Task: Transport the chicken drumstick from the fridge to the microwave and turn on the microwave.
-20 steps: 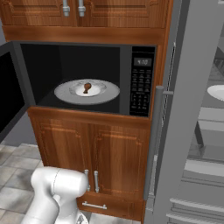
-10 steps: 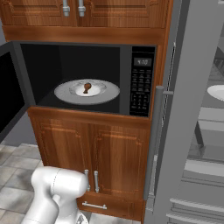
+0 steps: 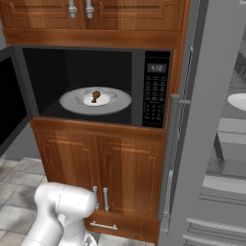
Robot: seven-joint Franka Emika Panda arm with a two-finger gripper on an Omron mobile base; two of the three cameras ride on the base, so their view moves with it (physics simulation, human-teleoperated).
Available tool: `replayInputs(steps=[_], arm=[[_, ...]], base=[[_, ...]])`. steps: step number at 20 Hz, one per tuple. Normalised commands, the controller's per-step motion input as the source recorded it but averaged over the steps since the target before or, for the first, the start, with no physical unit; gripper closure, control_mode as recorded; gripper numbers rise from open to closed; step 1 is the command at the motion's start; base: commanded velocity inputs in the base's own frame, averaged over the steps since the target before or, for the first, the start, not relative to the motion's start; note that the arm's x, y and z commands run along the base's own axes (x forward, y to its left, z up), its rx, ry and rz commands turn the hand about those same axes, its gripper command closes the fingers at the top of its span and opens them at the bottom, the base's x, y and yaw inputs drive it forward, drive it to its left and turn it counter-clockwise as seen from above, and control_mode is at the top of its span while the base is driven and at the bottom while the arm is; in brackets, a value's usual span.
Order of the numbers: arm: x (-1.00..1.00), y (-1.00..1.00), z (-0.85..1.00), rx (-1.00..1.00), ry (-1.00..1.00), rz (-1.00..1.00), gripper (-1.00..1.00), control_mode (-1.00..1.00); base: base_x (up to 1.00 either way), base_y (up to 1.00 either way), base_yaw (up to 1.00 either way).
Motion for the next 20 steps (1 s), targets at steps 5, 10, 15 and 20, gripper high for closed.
replayInputs(steps=[5, 10, 15, 20], arm=[[0.34, 0.07, -0.21, 0.0, -0.09, -0.02, -1.0, -1.0], [0.27, -0.02, -0.29, -0.05, -0.14, 0.0, -1.0, -1.0], [0.31, 0.0, -0.28, -0.09, -0.19, 0.0, -1.0, -1.0], [0.34, 0.02, -0.21, -0.09, -0.25, 0.0, -1.0, -1.0]], base=[[0.0, 0.0, 0.0], [0.0, 0.0, 0.0], [0.0, 0.0, 0.0], [0.0, 0.0, 0.0]])
